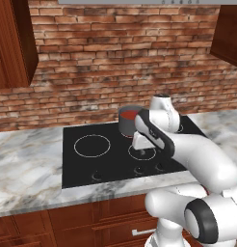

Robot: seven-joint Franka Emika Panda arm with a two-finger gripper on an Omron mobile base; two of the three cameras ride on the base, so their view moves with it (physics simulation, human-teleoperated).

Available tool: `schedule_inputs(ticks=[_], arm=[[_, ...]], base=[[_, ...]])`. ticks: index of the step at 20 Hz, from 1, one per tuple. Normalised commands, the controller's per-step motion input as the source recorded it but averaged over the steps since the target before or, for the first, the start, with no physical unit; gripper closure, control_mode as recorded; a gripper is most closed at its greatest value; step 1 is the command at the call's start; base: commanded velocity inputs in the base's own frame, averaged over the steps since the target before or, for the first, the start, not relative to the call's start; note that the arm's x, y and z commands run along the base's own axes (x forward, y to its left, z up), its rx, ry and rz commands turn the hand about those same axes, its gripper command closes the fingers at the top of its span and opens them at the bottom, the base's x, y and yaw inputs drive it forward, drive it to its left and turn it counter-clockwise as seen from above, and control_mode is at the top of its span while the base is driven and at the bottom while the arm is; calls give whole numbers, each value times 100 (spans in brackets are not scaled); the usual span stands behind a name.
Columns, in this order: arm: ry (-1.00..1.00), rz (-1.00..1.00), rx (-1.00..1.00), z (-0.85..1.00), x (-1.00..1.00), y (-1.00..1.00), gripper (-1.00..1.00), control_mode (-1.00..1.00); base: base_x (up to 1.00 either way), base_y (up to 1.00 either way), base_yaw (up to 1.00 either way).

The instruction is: Wait until the marinara sauce is simmered to a deep red color and then turn off the stove.

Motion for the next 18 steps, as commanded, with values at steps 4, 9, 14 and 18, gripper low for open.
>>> schedule_inputs(ticks=[4, 9, 14, 18], arm=[[0, 0, 6, -27, 0, 4, -100, -100], [0, 0, 1, -26, 0, 9, -100, -100], [3, 0, 0, -27, 3, 14, -100, -100], [5, 0, 0, -28, 6, 14, -100, -100]], base=[[0, 0, 0], [0, 0, 0], [0, 0, 0], [0, 0, 0]])
